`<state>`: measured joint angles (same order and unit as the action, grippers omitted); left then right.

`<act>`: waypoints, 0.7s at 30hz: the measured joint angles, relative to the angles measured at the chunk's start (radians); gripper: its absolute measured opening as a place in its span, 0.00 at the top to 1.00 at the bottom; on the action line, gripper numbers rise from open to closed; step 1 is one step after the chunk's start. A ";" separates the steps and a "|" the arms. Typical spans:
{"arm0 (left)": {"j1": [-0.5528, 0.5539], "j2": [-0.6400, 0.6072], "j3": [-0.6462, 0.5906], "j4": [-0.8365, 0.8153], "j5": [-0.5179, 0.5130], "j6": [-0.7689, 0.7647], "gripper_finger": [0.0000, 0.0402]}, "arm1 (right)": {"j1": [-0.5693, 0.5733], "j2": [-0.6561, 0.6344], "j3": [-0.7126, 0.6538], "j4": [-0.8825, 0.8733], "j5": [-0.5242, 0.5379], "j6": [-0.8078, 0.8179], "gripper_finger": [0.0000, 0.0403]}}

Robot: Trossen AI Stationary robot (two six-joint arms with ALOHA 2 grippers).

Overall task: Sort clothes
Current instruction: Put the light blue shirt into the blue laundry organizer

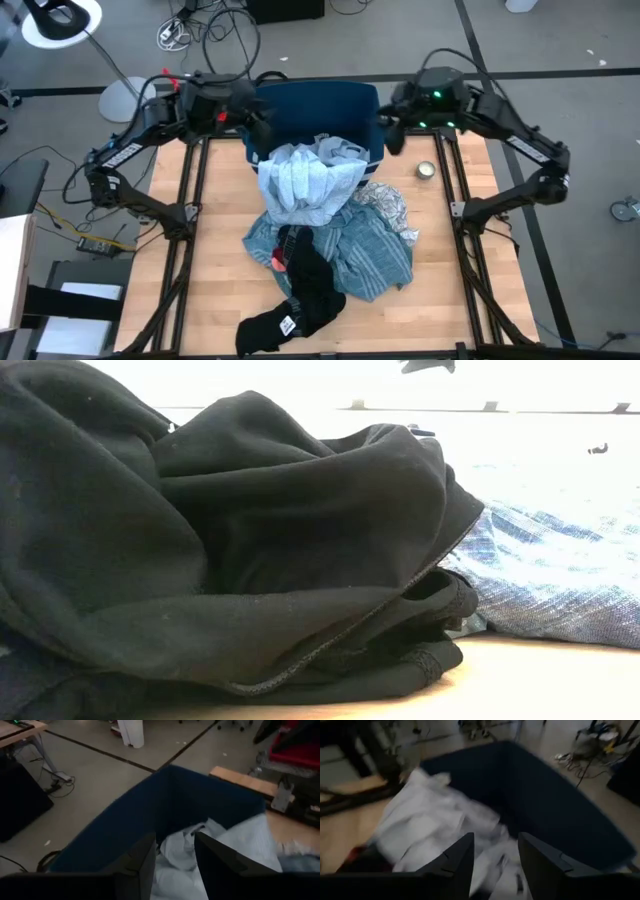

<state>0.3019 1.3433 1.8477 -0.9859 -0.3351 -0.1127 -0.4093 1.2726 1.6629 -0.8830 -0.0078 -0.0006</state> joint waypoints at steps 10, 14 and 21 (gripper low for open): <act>-0.275 -0.013 -0.060 -0.210 -0.154 -0.089 0.65 | 0.257 -0.110 -0.058 -0.200 0.048 0.025 0.66; -0.360 -0.023 -0.165 -0.208 -0.172 -0.189 0.65 | 0.375 -0.108 -0.136 -0.199 0.097 0.091 0.69; -0.463 -0.153 -0.439 -0.095 -0.195 -0.358 0.65 | 0.517 -0.123 -0.374 -0.154 0.303 0.307 0.73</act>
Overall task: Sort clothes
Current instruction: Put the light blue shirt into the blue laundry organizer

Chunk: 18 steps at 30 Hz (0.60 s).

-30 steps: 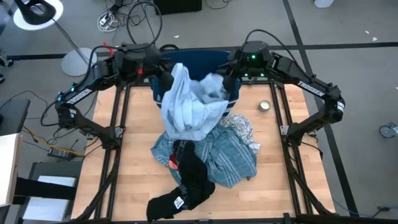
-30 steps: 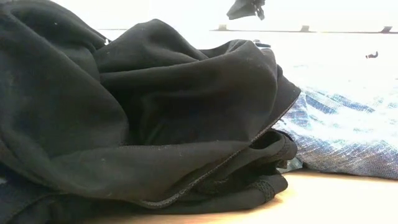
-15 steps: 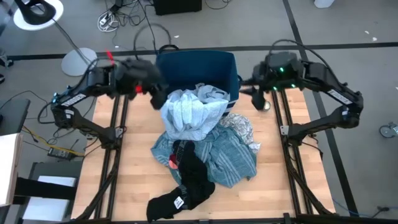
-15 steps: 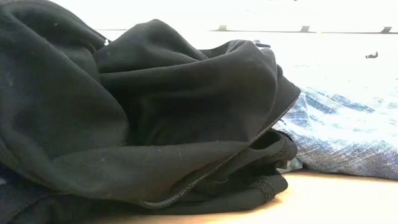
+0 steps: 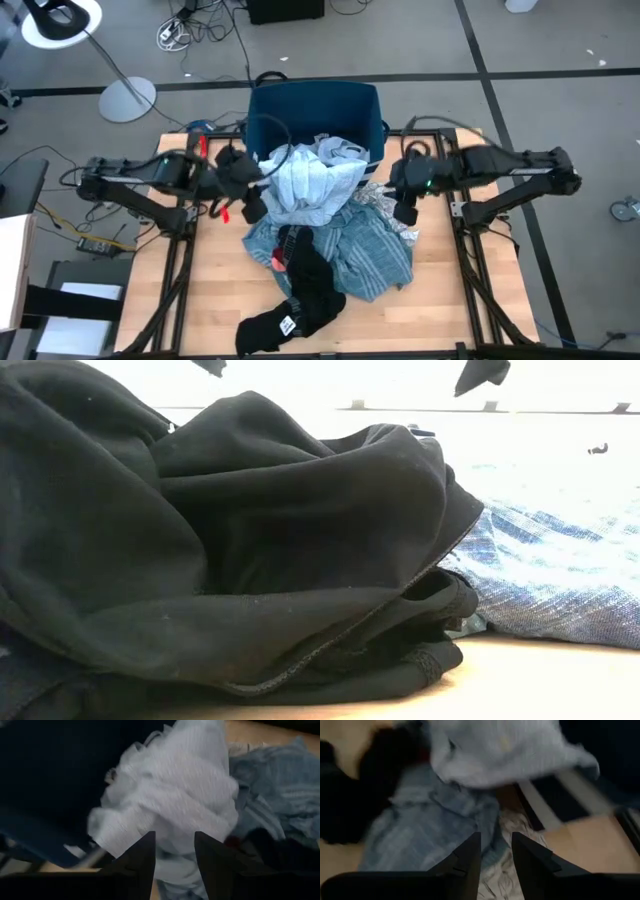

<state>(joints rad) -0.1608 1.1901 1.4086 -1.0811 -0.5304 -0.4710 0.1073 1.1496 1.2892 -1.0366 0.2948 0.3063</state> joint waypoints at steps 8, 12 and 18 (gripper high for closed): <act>-0.059 -0.258 -0.378 0.228 -0.021 -0.173 0.65 | 0.063 -0.088 -0.292 0.278 0.035 0.097 0.75; -0.056 -0.341 -0.532 0.334 -0.030 -0.221 0.65 | 0.062 -0.121 -0.410 0.438 0.036 0.120 0.75; -0.020 -0.359 -0.712 0.507 -0.033 -0.268 0.65 | 0.024 -0.123 -0.561 0.728 0.052 0.091 0.75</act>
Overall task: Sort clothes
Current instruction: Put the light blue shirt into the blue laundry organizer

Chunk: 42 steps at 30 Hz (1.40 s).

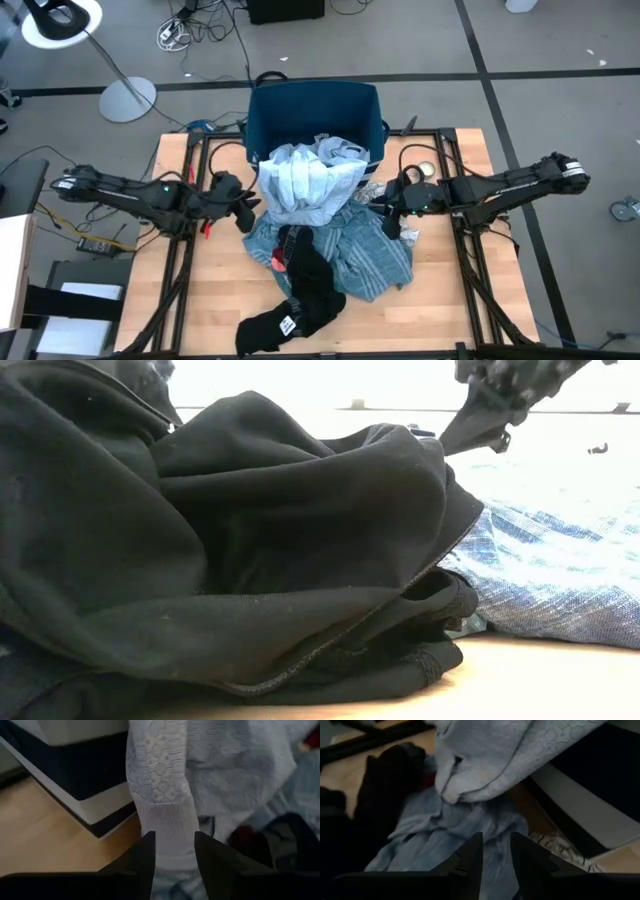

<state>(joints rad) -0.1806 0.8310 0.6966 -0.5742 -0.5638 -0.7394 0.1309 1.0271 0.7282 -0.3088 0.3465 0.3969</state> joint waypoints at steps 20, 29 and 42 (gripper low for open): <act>0.064 0.021 -0.231 0.550 0.079 0.058 0.65 | -0.131 0.270 -0.140 0.726 -0.149 -0.088 0.74; 0.064 0.069 -0.231 0.710 0.195 0.131 0.88 | -0.126 0.334 -0.139 0.891 -0.160 -0.163 0.97; 0.069 0.059 -0.029 0.824 0.259 0.442 1.00 | -0.139 0.129 -0.105 1.029 -0.263 -0.251 1.00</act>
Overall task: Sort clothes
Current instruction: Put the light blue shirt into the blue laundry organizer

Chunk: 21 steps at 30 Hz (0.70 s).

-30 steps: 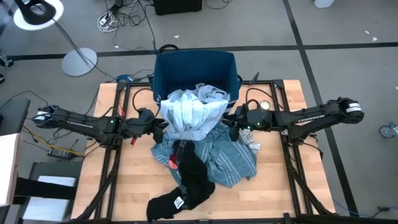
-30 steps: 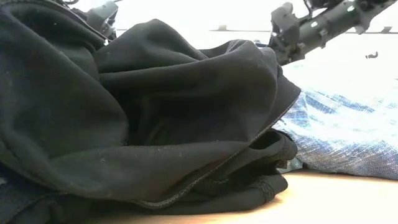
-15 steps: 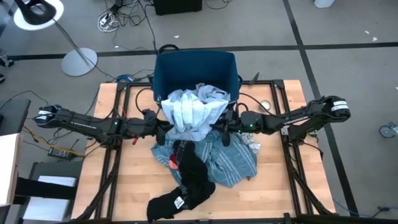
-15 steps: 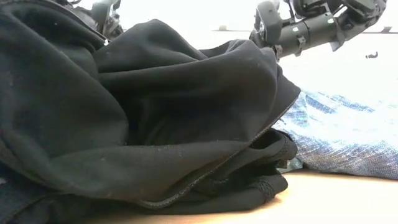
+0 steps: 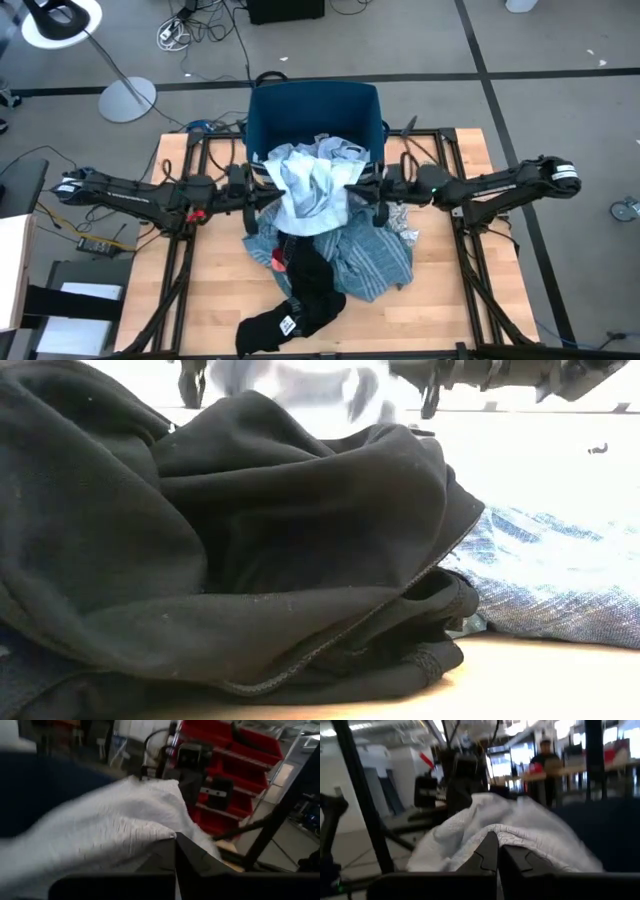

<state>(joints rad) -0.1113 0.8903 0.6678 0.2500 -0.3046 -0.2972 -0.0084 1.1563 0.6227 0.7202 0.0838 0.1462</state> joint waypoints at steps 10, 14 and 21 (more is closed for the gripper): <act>0.141 0.000 0.293 -0.208 -0.153 0.232 1.00 | -0.100 -0.045 0.378 -0.380 -0.029 -0.240 1.00; 0.225 0.000 0.381 -0.264 -0.174 0.272 1.00 | -0.190 -0.015 0.563 -0.534 -0.028 -0.284 1.00; 0.366 0.000 0.441 -0.292 -0.174 0.297 1.00 | -0.373 0.034 0.770 -0.732 -0.028 -0.306 1.00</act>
<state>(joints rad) 0.2544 0.8902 1.1091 -0.0421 -0.4786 -0.0006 -0.3814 1.1903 1.3929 -0.0121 0.0555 -0.1602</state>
